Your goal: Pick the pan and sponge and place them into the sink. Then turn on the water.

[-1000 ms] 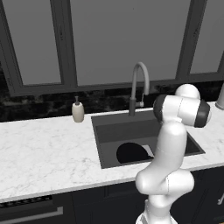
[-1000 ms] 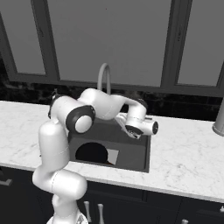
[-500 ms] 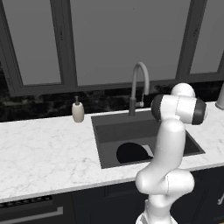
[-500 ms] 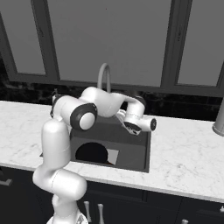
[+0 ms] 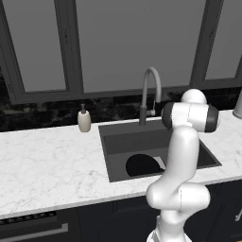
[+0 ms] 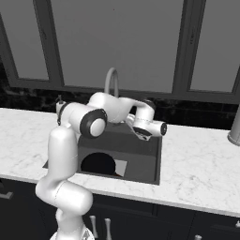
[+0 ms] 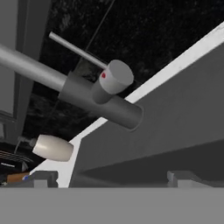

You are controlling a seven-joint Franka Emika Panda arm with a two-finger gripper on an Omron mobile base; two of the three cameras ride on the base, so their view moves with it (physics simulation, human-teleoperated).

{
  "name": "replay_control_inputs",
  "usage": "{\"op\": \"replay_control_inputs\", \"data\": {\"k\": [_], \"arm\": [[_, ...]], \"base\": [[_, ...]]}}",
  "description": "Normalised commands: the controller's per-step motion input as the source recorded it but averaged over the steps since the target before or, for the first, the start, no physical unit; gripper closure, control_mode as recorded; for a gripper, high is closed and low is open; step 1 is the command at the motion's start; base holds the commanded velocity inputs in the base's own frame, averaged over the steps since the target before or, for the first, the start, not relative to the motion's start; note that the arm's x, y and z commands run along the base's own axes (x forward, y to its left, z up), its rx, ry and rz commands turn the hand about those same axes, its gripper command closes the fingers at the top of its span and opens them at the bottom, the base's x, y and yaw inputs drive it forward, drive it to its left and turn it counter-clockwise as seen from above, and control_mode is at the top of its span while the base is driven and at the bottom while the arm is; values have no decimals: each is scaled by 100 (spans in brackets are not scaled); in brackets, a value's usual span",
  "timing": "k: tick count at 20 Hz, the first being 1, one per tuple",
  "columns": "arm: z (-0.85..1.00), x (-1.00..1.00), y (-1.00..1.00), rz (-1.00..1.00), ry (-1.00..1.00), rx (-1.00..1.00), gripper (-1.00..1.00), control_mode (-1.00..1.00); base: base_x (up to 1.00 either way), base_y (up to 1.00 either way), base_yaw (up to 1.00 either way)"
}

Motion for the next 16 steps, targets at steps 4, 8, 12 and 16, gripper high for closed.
{"op": "replay_control_inputs", "data": {"k": [4, 8, 12, 16], "arm": [[0, 26, 0, -1, 0, 0, -100, -100], [0, 29, 0, 0, 0, 0, -100, -100], [0, 31, 0, 0, 0, 0, -100, -100], [0, 24, 0, -1, 0, 0, -100, -100]], "base": [[0, 0, 0], [0, 0, 0], [0, 0, 0], [0, 0, 0]]}}
